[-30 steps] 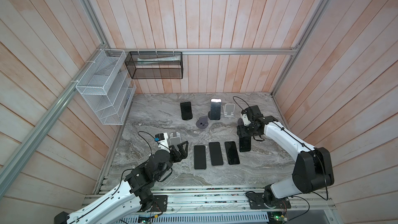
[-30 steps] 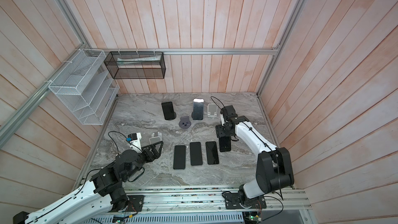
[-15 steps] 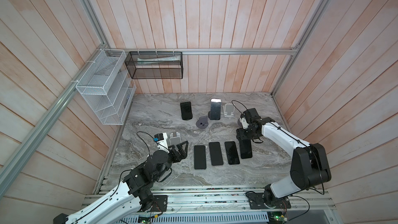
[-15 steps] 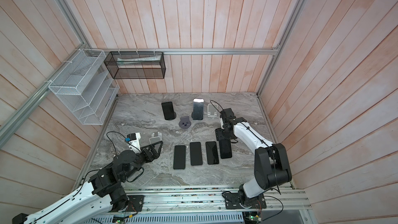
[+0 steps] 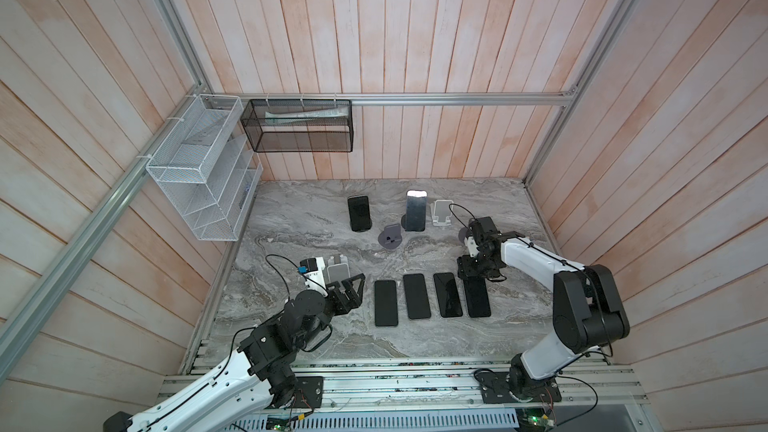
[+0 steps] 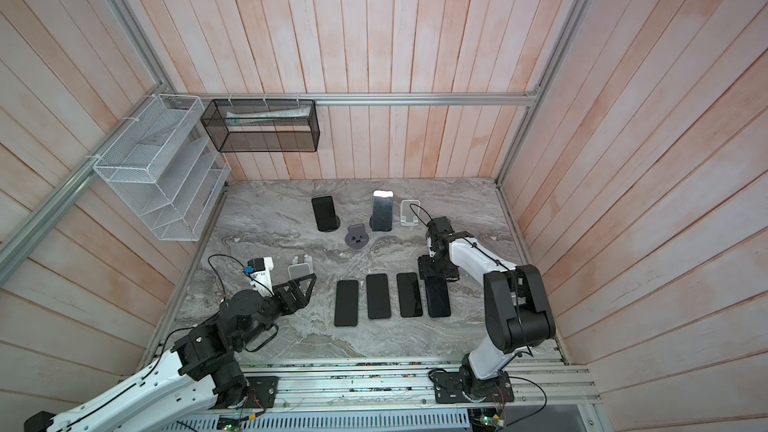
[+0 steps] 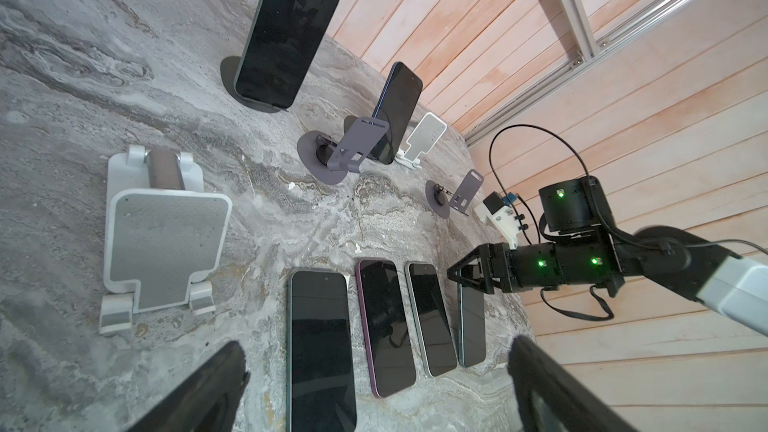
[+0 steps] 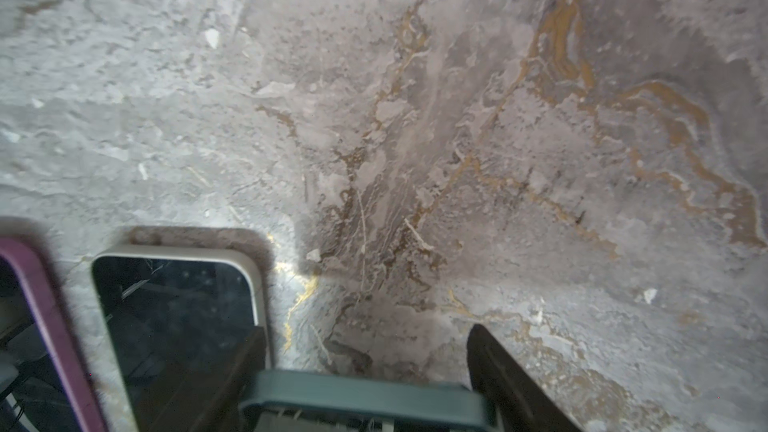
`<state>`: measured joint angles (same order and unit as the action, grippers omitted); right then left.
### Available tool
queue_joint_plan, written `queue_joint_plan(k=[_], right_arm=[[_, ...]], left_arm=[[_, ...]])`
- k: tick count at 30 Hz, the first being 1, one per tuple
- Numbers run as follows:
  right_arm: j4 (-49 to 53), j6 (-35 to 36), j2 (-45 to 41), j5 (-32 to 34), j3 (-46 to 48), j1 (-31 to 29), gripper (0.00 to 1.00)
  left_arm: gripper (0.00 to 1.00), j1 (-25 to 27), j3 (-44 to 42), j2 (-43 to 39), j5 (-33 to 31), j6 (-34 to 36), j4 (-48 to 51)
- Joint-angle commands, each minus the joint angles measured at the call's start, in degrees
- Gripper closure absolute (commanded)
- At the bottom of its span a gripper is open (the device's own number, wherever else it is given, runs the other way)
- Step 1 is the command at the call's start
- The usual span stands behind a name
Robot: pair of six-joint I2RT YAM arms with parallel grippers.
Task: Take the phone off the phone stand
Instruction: 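Lay the dark phone flat at the end of the row and open the right gripper, then raise the right gripper away from the row of flat phones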
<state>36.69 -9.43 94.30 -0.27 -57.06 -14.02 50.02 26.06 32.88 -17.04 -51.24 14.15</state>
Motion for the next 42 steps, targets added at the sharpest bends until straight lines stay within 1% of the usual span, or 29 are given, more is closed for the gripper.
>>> queue_joint_plan(k=[1,6,13,15,21,24,30,34,37,42], right_arm=[[-1.00,-0.22,2.35,2.10,-0.41,0.75,0.37],[-3.06,-0.63,3.73,1.15,-0.28,0.68,0.37],[-4.19,-0.41,4.48,2.52,0.10,0.75,0.29],[-4.35,-0.16,5.10,2.36,0.54,0.75,0.28],[-5.79,0.25,6.86,1.47,1.25,0.75,0.27],[-6.95,-0.23,7.25,1.10,1.25,0.79,0.25],[-8.20,-0.46,8.32,0.16,2.82,0.88,0.22],[-8.67,-0.85,8.92,0.08,3.95,0.87,0.21],[-8.58,-1.04,9.23,0.60,3.92,1.01,0.20],[-7.84,-1.67,6.85,0.98,2.68,1.17,0.20]], left_arm=[[0.00,-0.27,-1.05,-0.62,1.25,-1.32,0.15],[0.00,-0.27,-0.78,-1.30,5.02,-0.84,-2.76],[0.00,-0.27,-0.72,-0.94,5.88,-0.45,-2.56],[0.00,-0.26,-0.68,-1.06,5.88,-0.44,-2.07],[0.00,-0.27,-3.79,-2.59,3.18,-2.24,-1.00],[0.00,-0.27,-5.65,-3.92,3.23,-3.15,-1.43],[0.00,-0.28,-4.66,-4.34,2.23,-3.27,2.08],[0.00,-0.27,-5.76,-4.83,1.92,-4.48,1.28],[0.00,-0.27,-4.78,-4.54,1.45,-3.76,1.71],[0.00,-0.27,-2.92,-3.54,-0.42,-3.01,3.79]])
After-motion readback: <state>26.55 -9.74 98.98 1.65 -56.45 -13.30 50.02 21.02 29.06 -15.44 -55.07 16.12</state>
